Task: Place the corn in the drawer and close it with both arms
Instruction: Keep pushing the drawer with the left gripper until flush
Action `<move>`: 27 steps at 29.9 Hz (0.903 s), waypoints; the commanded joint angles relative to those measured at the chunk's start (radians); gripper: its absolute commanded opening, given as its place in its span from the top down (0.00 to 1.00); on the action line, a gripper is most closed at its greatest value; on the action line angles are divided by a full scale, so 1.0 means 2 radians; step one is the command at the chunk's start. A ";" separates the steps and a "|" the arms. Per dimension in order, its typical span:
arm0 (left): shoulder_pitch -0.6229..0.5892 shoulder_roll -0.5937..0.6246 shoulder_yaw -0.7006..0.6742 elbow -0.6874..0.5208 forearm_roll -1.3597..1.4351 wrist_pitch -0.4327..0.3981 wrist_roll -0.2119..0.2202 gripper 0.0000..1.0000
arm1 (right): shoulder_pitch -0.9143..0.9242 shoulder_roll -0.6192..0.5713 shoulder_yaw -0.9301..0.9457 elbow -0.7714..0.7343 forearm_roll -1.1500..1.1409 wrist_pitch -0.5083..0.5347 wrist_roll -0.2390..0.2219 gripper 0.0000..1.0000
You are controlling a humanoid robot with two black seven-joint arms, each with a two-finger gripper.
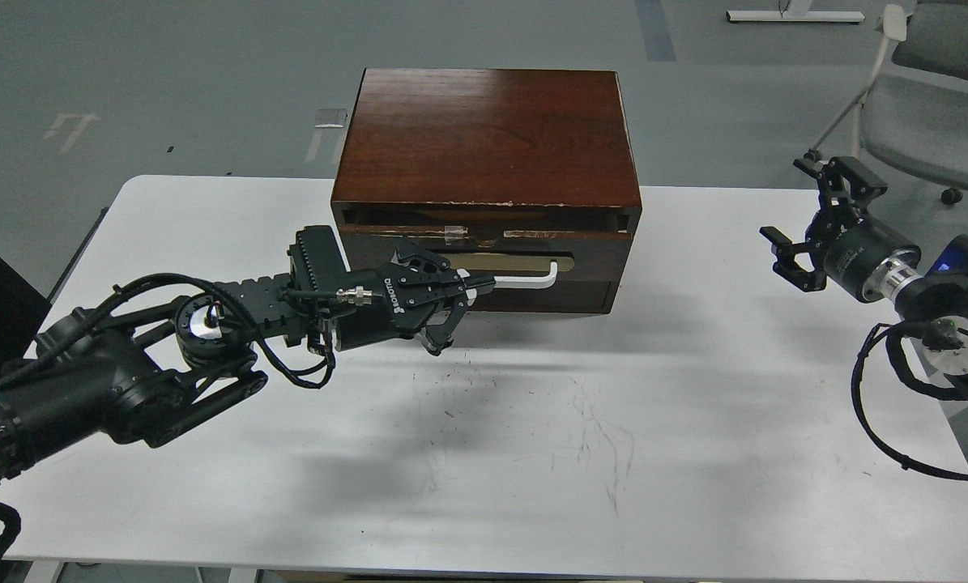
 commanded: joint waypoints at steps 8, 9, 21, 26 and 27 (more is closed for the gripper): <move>0.001 0.003 0.002 0.008 0.000 -0.004 0.000 1.00 | 0.000 0.000 0.000 0.000 0.000 0.000 0.000 0.00; 0.001 0.003 0.004 0.008 0.000 -0.006 0.000 1.00 | 0.000 0.000 0.000 0.000 0.000 0.000 0.000 0.00; -0.002 0.002 0.004 0.018 0.000 -0.040 0.000 1.00 | 0.000 0.000 0.000 0.000 0.000 0.001 0.000 0.00; -0.007 -0.001 0.001 0.018 0.000 -0.041 0.000 1.00 | 0.000 0.000 0.000 0.000 0.000 0.001 0.000 0.00; -0.008 -0.001 -0.001 0.018 0.000 -0.041 0.000 1.00 | -0.001 0.000 0.000 0.000 0.000 0.001 0.000 0.00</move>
